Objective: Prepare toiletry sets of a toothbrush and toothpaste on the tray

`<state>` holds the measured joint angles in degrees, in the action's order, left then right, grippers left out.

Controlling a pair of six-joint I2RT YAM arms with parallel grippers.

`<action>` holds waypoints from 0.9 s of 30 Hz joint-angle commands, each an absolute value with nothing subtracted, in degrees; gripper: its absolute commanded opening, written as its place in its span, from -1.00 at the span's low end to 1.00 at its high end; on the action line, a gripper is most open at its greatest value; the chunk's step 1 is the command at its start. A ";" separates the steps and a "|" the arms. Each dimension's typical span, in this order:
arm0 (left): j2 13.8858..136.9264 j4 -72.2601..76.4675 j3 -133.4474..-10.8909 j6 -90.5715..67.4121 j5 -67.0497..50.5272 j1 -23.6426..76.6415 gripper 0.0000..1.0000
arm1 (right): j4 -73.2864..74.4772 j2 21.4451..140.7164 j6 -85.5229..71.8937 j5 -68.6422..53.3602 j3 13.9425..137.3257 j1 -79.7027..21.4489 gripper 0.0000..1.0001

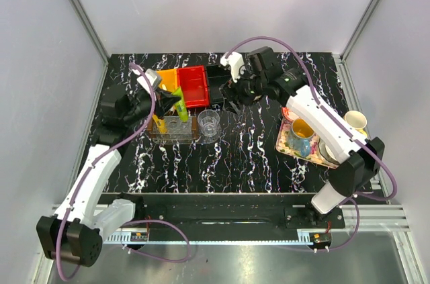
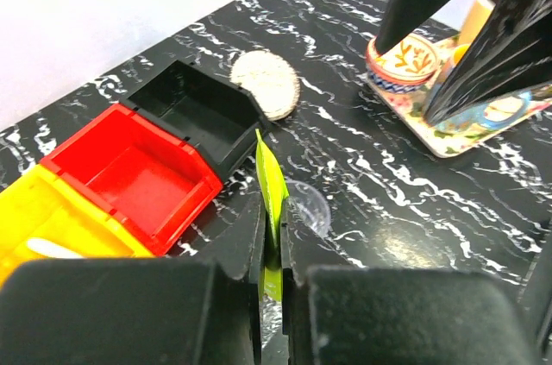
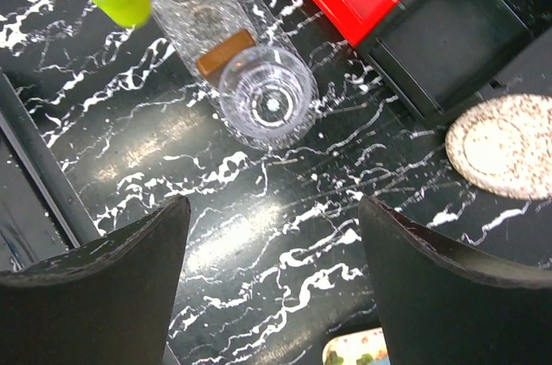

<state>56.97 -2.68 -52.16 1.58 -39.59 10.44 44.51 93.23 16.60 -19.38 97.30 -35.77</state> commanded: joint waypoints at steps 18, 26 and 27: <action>46.41 20.82 -30.59 10.37 -30.76 7.21 -1.00 | 41.22 82.97 21.53 -22.50 85.17 -25.93 0.68; 48.87 23.12 -30.06 8.53 -33.39 5.36 -1.00 | 39.82 83.50 20.74 -23.20 84.29 -25.58 0.68; 49.04 23.20 -30.06 8.61 -33.49 5.27 -1.00 | 39.47 83.58 20.57 -23.29 84.11 -25.49 0.68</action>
